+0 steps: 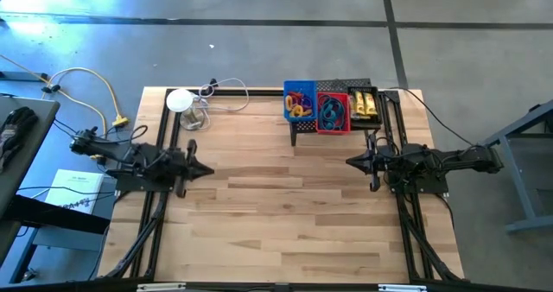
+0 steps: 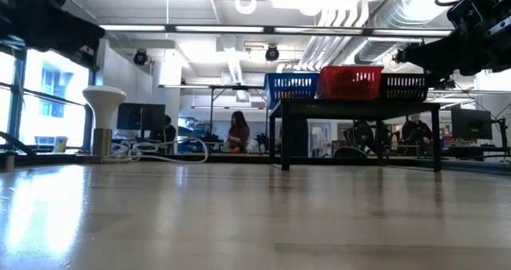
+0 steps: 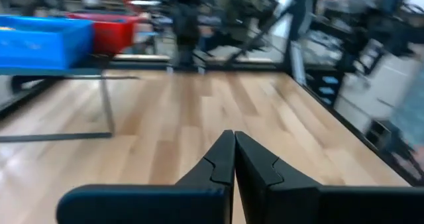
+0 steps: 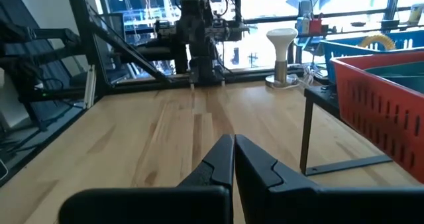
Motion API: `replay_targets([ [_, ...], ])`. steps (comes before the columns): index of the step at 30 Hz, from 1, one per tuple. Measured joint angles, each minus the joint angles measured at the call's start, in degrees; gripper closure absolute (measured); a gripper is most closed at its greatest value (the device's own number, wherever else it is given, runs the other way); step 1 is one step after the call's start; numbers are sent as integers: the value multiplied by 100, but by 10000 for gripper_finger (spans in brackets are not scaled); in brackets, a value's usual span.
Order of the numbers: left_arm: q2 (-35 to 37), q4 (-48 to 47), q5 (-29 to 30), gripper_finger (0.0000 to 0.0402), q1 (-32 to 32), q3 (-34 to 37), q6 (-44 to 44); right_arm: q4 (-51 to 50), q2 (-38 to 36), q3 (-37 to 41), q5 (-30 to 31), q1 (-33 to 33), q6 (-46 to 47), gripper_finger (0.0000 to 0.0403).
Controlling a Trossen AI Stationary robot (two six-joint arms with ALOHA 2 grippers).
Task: Pick & Place Office Desk Supplies
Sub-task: Return to Home Position
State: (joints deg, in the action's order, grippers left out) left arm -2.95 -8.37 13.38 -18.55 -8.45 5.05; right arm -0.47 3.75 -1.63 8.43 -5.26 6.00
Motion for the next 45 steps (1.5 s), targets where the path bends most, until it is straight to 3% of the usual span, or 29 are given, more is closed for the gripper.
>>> replay_targets([
  [7,-13,35,-1120,399,-2,353,-852,-7,0,0,0,0,-1,401],
  [15,-10,185,-733,399,92,455,-952,-8,0,2,-1,0,-2,401],
  [24,-21,215,-713,399,280,466,-813,-9,0,2,-2,0,-1,401],
  [33,-20,1151,-703,399,280,505,-769,-9,0,4,-2,0,-2,401],
  [45,-21,1325,-706,399,280,497,-762,-9,0,6,-2,0,-2,401],
])
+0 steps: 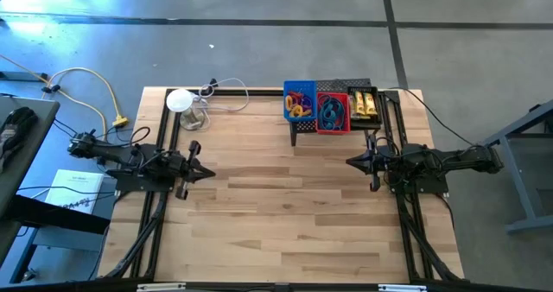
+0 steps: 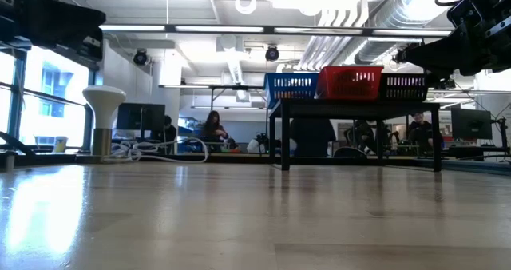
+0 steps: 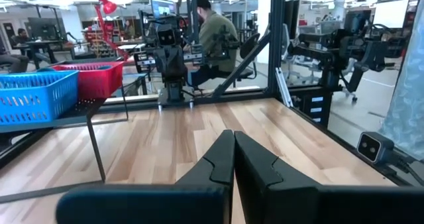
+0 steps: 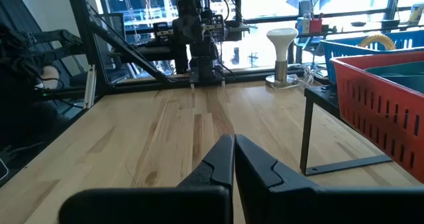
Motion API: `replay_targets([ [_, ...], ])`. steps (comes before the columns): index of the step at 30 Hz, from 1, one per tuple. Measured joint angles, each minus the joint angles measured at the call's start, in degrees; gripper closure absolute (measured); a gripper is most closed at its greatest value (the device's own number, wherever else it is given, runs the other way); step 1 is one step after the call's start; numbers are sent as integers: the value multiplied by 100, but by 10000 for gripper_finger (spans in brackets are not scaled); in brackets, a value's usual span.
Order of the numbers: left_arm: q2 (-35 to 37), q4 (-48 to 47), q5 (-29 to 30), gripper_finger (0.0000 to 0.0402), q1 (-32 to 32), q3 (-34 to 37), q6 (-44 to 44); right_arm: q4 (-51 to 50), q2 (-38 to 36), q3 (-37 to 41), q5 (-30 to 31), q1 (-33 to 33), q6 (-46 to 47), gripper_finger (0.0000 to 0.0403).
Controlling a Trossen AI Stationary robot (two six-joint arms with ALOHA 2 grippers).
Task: Pick & Place Office Desk Supplies
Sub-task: Return to Home Position
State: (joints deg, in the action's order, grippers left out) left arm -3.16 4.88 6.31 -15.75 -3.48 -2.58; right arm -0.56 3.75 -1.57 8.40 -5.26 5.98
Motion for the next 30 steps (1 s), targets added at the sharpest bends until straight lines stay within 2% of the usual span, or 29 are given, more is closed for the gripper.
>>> replay_targets([
  [12,2,7,-3,399,-7,-5,-1,-2,0,1,0,0,0,401],
  [19,294,215,-39,399,-290,84,-4,1,3,1,-1,2,0,401],
  [30,290,408,-20,399,-44,273,-47,46,31,7,11,1,0,401],
])
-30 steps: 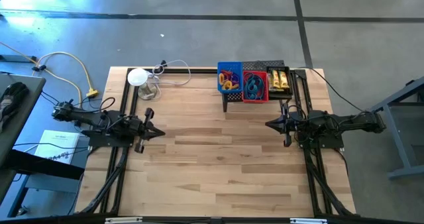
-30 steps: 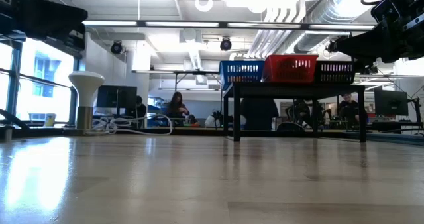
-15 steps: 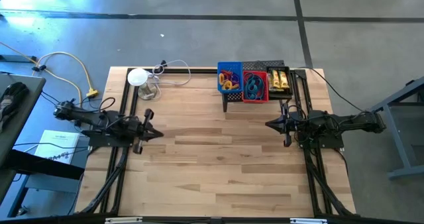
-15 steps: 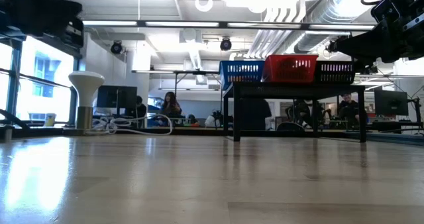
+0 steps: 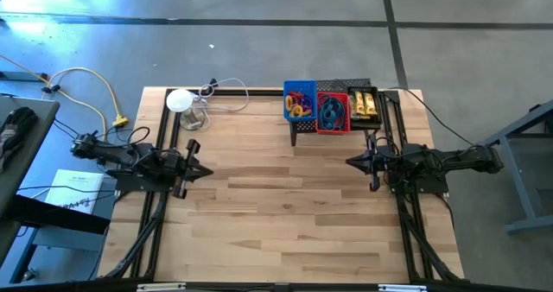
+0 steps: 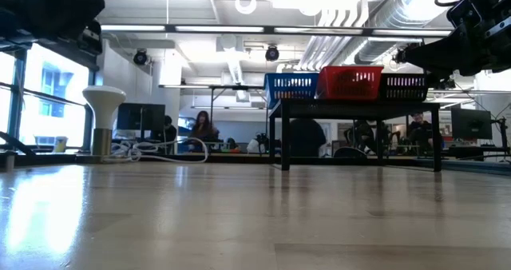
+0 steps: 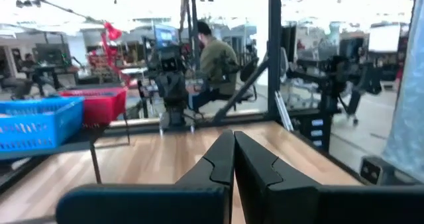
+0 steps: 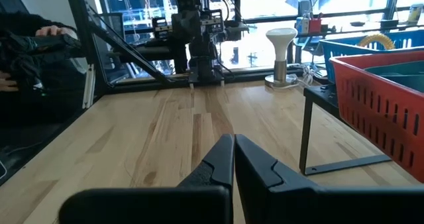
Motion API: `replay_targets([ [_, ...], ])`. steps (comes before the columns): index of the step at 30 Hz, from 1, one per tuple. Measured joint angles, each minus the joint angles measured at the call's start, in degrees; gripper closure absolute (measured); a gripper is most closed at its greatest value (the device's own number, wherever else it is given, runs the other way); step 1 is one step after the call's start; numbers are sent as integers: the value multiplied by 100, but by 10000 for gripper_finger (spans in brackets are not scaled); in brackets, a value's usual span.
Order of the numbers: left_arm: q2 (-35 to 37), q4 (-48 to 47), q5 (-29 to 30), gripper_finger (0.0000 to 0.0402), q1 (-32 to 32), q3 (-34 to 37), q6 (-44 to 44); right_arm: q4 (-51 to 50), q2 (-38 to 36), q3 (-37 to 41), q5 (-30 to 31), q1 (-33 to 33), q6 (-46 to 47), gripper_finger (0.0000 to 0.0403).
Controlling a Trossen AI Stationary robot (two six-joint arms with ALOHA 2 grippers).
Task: Pick & Place Office Desk Supplies
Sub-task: Return to Home Position
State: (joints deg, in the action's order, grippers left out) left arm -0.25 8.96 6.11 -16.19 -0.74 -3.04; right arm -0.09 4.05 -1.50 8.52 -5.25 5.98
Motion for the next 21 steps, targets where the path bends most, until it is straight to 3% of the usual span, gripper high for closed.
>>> replay_targets([
  [21,5,-166,-4,399,-47,28,1,13,0,0,6,2,0,401],
])
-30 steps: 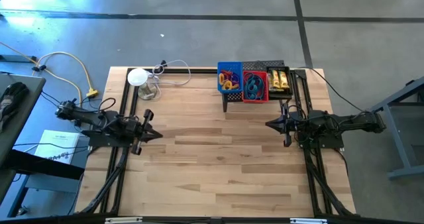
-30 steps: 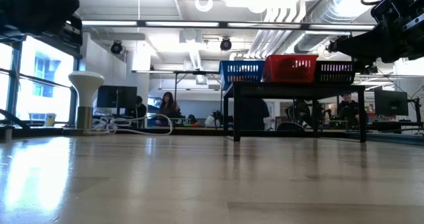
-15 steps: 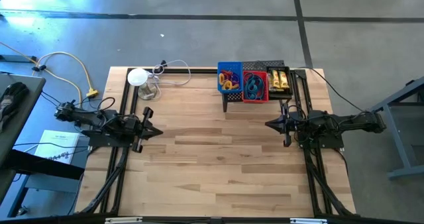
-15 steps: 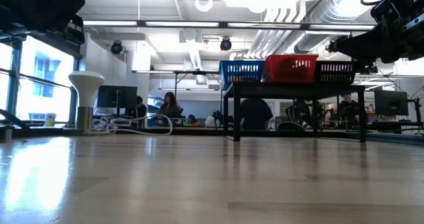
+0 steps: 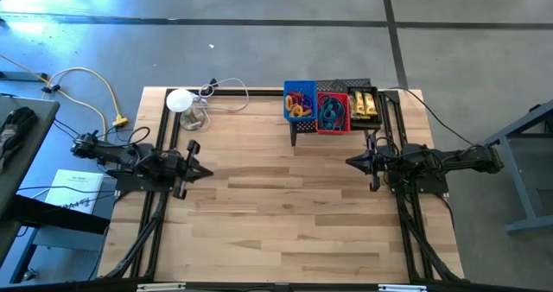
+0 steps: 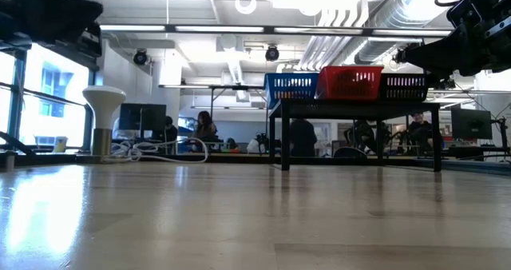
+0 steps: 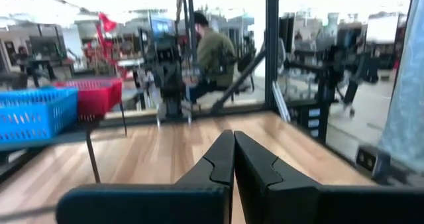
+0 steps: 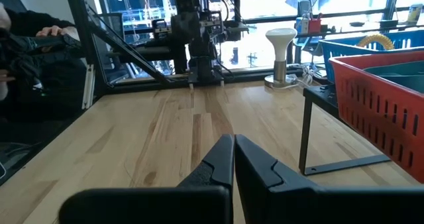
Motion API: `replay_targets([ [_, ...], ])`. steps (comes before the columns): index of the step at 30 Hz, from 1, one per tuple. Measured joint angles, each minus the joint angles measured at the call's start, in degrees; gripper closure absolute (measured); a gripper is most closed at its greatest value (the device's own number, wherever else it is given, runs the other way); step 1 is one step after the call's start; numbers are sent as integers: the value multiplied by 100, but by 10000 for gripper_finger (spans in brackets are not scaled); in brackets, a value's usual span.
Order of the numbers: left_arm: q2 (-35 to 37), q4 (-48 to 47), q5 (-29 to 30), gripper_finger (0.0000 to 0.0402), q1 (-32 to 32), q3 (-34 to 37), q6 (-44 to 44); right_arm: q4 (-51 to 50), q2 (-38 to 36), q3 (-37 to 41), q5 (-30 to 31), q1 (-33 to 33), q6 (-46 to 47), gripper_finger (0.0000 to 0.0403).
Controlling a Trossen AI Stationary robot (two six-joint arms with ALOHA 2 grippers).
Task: Pick & Place Office Desk Supplies
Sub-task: Return to Home Position
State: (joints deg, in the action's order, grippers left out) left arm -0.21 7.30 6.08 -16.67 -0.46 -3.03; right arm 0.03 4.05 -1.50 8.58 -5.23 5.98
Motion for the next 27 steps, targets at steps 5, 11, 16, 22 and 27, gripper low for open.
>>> replay_targets([
  [5,-1,-637,-35,399,1,1,0,0,0,0,2,-1,0,401],
  [11,-1,-678,-761,399,326,6,0,13,0,0,4,-2,0,401],
  [16,0,-668,-733,399,591,6,0,16,0,0,4,-1,0,401],
  [22,0,-668,-752,399,703,6,0,17,0,0,2,0,0,401],
  [27,0,-666,-751,399,1010,6,0,17,0,0,2,-2,0,401],
])
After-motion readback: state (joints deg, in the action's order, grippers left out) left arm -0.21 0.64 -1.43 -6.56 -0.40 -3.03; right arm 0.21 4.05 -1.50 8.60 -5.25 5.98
